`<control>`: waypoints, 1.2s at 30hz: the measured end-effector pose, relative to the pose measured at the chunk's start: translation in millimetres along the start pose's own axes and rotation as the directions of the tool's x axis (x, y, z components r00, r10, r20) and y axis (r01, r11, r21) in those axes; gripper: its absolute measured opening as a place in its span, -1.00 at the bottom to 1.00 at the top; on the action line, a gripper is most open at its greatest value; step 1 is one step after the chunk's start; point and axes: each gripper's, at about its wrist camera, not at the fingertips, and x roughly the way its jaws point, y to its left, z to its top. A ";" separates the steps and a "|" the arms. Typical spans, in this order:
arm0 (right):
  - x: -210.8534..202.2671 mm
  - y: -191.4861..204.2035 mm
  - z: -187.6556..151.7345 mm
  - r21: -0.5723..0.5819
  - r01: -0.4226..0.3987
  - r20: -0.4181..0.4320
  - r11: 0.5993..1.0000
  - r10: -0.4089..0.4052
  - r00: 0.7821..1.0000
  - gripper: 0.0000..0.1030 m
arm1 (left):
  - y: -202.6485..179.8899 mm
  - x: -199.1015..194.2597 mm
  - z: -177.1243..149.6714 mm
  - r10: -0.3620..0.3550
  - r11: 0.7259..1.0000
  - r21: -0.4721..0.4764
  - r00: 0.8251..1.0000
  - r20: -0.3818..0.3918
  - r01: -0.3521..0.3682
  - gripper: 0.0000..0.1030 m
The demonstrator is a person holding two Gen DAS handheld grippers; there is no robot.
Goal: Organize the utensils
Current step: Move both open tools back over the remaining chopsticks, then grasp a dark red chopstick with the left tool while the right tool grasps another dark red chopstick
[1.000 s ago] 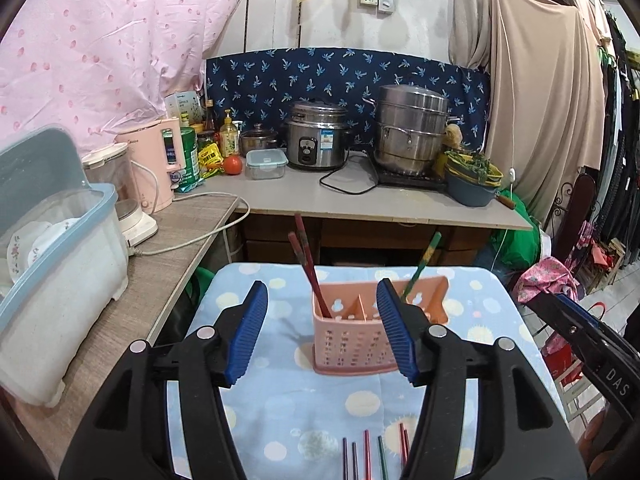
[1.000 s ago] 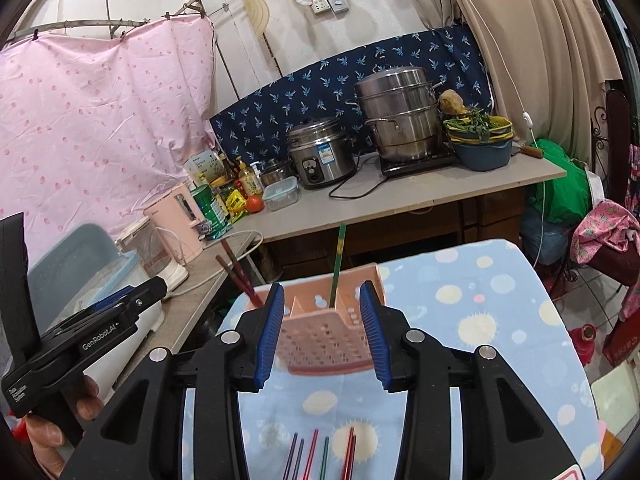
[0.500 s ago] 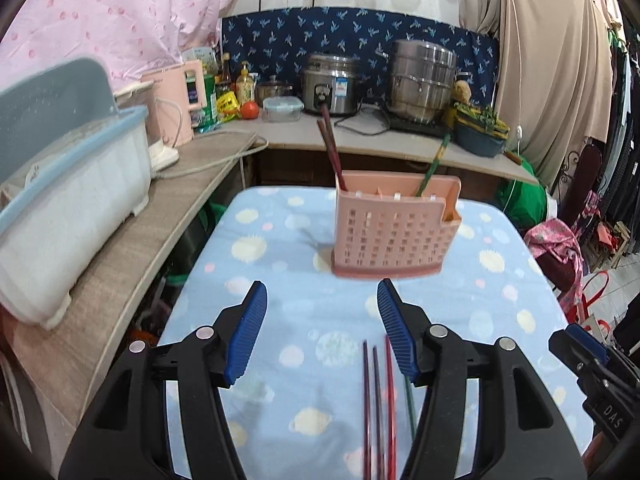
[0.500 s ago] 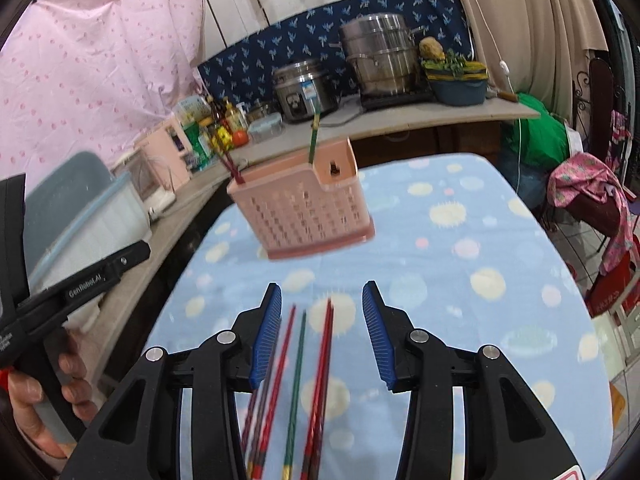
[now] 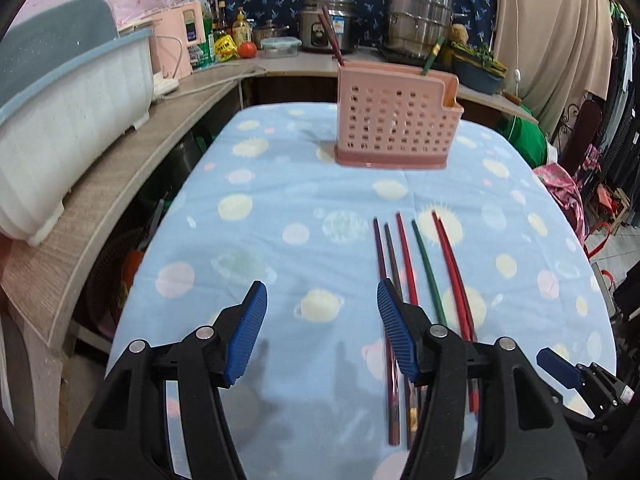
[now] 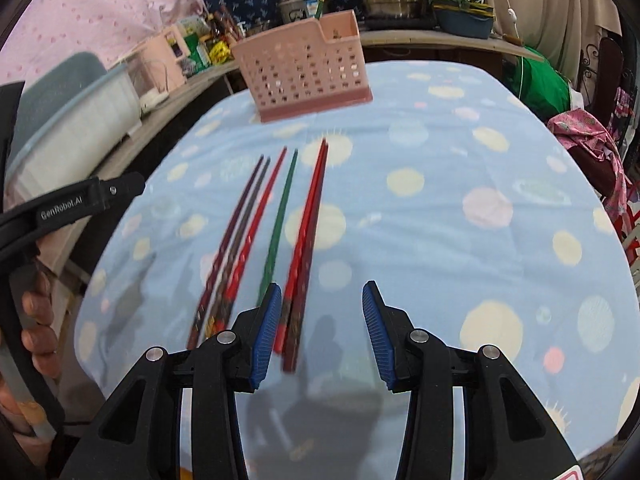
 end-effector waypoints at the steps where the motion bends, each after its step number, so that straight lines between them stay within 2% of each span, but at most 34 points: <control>1: 1.8 0.8 -6.4 -0.007 0.002 -0.011 1.000 -0.002 1.000 -0.19 | 0.8 1.0 -5.3 -0.006 1.000 -0.002 1.000 -0.009 0.006 0.06; 8: 10.7 3.9 -25.3 -0.027 0.008 -0.046 1.000 -0.009 0.999 -0.19 | 1.5 5.2 -33.5 -0.020 1.000 -0.014 0.999 -0.050 0.020 0.06; 19: 15.7 17.5 -33.8 -0.105 0.039 -0.037 0.994 -0.043 0.998 -0.20 | -0.5 10.2 -51.3 -0.034 0.999 -0.019 0.996 -0.087 0.033 0.12; 22: 15.3 15.7 -34.6 -0.107 0.051 -0.027 0.993 -0.054 0.998 -0.29 | -2.3 9.7 -56.3 -0.043 0.999 -0.013 0.995 -0.092 0.042 0.20; 32: 15.2 4.1 -31.6 -0.065 0.062 -0.020 0.996 -0.064 0.998 -0.67 | -13.8 9.6 -71.2 -0.081 0.996 0.029 0.990 -0.119 0.085 0.20; 36: 16.2 1.1 -30.3 -0.048 0.056 -0.020 0.997 -0.057 0.998 -0.69 | -17.4 12.3 -74.5 -0.086 0.995 0.039 0.987 -0.132 0.092 0.20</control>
